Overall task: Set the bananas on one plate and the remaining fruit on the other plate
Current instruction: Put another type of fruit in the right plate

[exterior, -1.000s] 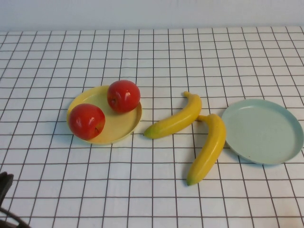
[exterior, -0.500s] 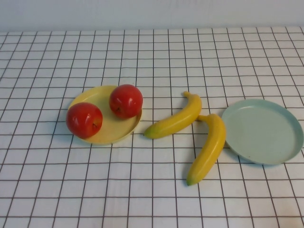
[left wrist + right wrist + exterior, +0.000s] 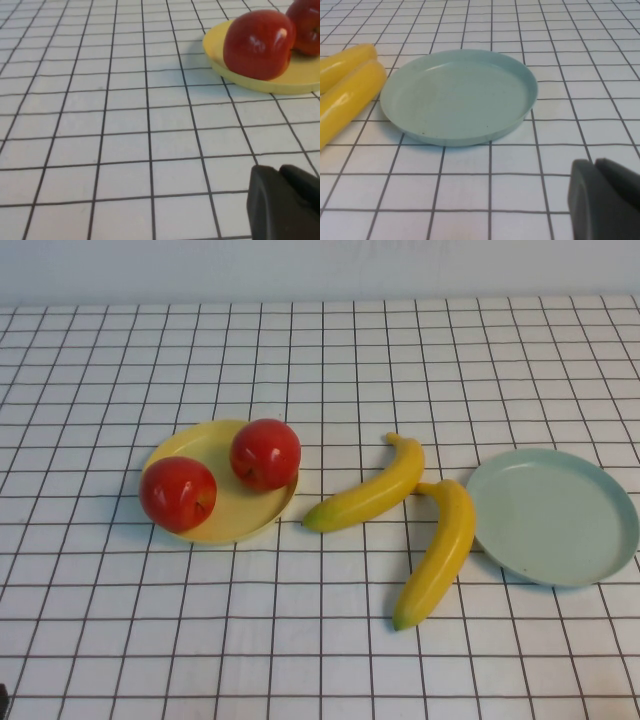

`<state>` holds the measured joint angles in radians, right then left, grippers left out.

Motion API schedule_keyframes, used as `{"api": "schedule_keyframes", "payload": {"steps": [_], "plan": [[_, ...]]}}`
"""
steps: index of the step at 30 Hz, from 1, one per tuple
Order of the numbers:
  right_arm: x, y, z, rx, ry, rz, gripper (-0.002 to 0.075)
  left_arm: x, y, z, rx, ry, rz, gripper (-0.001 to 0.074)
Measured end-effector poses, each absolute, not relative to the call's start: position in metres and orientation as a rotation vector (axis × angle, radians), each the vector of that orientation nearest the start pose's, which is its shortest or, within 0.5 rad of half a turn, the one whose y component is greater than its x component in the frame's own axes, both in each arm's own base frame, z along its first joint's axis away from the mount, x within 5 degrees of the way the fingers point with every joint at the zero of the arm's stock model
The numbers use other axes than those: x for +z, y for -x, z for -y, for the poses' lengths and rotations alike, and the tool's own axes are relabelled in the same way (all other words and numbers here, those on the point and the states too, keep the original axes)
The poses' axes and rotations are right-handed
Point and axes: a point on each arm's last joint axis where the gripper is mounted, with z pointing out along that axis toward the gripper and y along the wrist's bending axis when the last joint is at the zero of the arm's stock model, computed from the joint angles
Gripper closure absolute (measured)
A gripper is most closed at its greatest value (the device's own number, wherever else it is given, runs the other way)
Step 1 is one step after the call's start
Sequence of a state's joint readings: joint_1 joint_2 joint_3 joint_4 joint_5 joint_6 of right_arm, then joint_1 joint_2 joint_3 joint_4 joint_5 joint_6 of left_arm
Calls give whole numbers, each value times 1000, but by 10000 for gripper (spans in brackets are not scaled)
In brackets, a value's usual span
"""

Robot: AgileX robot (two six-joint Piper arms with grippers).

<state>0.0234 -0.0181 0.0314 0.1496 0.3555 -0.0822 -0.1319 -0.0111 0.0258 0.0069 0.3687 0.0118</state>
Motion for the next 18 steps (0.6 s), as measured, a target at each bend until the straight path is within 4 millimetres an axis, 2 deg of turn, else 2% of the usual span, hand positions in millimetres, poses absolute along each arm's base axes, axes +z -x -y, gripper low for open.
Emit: {"api": "schedule_keyframes", "payload": {"steps": [18], "plan": [[172, -53, -6, 105, 4, -1850, 742, 172, -52, 9, -126, -112, -1869, 734]]}}
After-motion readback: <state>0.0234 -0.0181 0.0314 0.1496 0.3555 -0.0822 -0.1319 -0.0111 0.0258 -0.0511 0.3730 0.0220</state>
